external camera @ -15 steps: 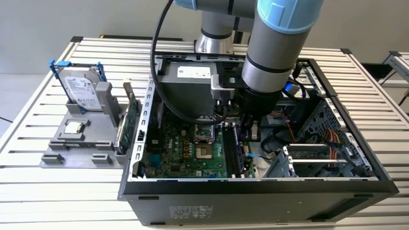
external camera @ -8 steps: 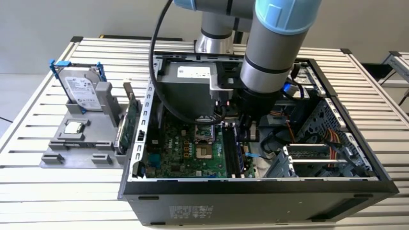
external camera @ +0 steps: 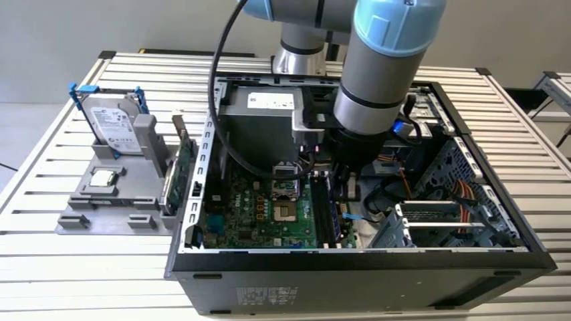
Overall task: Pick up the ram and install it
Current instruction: 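Press down the ram until it locks into place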
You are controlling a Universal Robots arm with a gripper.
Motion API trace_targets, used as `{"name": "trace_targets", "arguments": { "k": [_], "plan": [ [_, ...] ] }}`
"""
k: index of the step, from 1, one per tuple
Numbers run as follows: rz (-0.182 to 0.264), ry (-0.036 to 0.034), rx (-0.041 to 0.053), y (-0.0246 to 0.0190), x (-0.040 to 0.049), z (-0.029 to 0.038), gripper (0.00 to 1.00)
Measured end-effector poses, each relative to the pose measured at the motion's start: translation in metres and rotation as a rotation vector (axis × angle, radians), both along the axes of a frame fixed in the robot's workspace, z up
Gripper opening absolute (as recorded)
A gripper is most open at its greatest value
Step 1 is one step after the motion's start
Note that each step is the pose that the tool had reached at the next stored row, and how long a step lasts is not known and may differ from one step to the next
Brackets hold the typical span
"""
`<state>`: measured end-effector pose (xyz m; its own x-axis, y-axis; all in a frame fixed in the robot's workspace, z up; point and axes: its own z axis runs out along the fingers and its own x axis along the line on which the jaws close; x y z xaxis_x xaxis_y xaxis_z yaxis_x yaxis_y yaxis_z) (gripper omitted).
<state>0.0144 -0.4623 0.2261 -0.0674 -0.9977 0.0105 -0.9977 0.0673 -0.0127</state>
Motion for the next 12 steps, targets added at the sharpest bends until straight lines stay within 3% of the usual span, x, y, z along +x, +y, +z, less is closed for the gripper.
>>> {"name": "trace_targets", "arguments": {
  "k": [7, 12],
  "plan": [
    [0.000, 0.0002, -0.0009, -0.0001, 0.0000, -0.0095, 0.00],
    [0.000, 0.0010, -0.0031, 0.0005, 0.0001, -0.0084, 0.00]
  ]
}}
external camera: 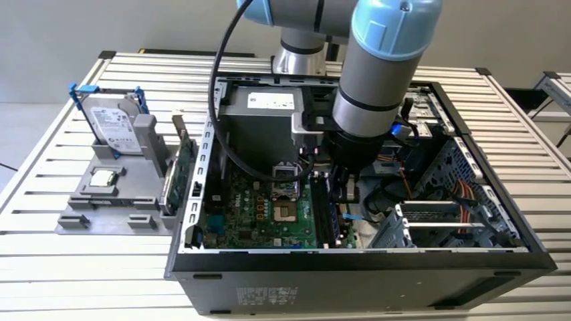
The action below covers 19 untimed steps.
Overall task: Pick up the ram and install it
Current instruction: 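Press down the ram until it locks into place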
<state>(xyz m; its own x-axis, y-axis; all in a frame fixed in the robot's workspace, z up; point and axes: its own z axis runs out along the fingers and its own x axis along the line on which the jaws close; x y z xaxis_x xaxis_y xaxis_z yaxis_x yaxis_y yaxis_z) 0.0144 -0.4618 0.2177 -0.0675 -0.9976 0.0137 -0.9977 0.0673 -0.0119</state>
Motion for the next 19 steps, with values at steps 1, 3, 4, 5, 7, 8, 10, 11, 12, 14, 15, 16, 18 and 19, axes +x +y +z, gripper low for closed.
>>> {"name": "trace_targets", "arguments": {
  "k": [1, 3, 4, 5, 7, 8, 10, 11, 12, 14, 15, 16, 18, 19],
  "plan": [
    [0.000, -0.0005, 0.0014, -0.0002, 0.0000, 0.0003, 0.00],
    [0.000, -0.0012, 0.0040, -0.0002, -0.0001, 0.0028, 0.00],
    [0.000, -0.0017, 0.0068, 0.0001, 0.0000, 0.0047, 0.00],
    [0.000, -0.0014, 0.0050, -0.0001, -0.0001, 0.0086, 0.00],
    [0.000, -0.0010, 0.0033, -0.0003, -0.0001, 0.0167, 0.00],
    [0.000, -0.0011, 0.0035, -0.0003, -0.0001, 0.0206, 0.00],
    [0.000, -0.0009, 0.0031, -0.0004, -0.0001, 0.0282, 0.00],
    [0.000, -0.0010, 0.0032, -0.0004, -0.0001, 0.0317, 0.00],
    [0.000, -0.0010, 0.0031, -0.0004, -0.0001, 0.0353, 0.00],
    [0.000, -0.0010, 0.0033, -0.0004, -0.0001, 0.0420, 0.00],
    [0.000, -0.0009, 0.0031, -0.0004, -0.0001, 0.0451, 0.00],
    [0.000, -0.0009, 0.0031, -0.0004, -0.0001, 0.0485, 0.00],
    [0.000, -0.0010, 0.0032, -0.0004, -0.0001, 0.0543, 0.00],
    [0.000, -0.0009, 0.0031, -0.0004, -0.0001, 0.0573, 0.00]
  ]
}}
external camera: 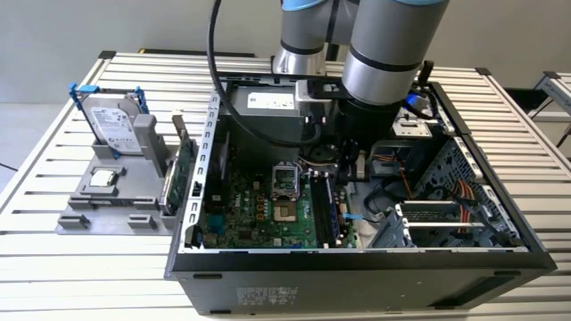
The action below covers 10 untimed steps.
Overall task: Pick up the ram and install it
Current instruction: 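Press down the ram until it locks into place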
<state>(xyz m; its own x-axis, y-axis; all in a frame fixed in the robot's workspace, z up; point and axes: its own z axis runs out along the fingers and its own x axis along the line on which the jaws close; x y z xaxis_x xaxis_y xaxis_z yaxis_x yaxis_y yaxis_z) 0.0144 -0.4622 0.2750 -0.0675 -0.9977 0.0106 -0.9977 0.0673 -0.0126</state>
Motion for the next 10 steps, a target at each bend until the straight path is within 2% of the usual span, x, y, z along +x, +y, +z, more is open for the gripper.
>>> {"name": "trace_targets", "arguments": {
  "k": [10],
  "plan": [
    [0.000, 0.0000, 0.0001, 0.0000, 0.0000, 0.0230, 0.00]
  ]
}}
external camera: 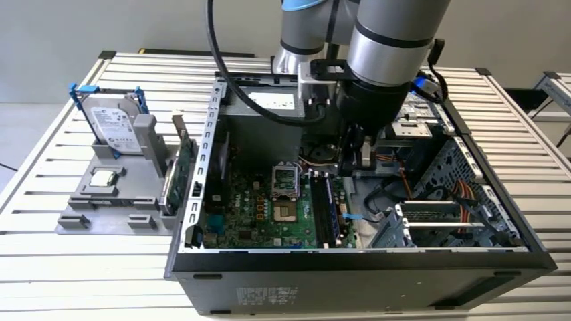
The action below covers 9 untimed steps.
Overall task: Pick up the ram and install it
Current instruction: 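Press down the ram until it locks into place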
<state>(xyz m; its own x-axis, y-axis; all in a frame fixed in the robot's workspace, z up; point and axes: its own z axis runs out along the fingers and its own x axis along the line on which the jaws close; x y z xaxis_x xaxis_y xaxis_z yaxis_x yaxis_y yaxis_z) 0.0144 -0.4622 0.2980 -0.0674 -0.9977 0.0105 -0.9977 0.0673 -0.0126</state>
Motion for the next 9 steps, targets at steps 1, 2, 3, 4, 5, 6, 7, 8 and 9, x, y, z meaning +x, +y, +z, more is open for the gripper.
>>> {"name": "trace_targets", "arguments": {
  "k": [1, 2, 3, 4, 5, 6, 7, 8, 9],
  "plan": [
    [0.000, 0.0000, 0.0000, 0.0000, 0.0000, 0.0015, 0.00],
    [0.000, 0.0000, 0.0000, 0.0000, 0.0000, 0.0027, 0.00],
    [0.000, 0.0000, 0.0001, 0.0000, 0.0000, 0.0037, 0.00],
    [0.000, 0.0000, 0.0001, 0.0000, 0.0000, 0.0048, 0.00],
    [0.000, 0.0000, 0.0000, 0.0000, 0.0000, 0.0058, 0.00],
    [0.000, 0.0000, 0.0000, 0.0000, 0.0000, 0.0069, 0.00],
    [0.000, 0.0000, 0.0000, 0.0000, 0.0000, 0.0082, 0.00],
    [0.000, 0.0001, 0.0000, 0.0000, 0.0000, 0.0096, 0.00],
    [0.000, 0.0001, 0.0000, 0.0000, 0.0000, 0.0115, 0.00]
  ]
}}
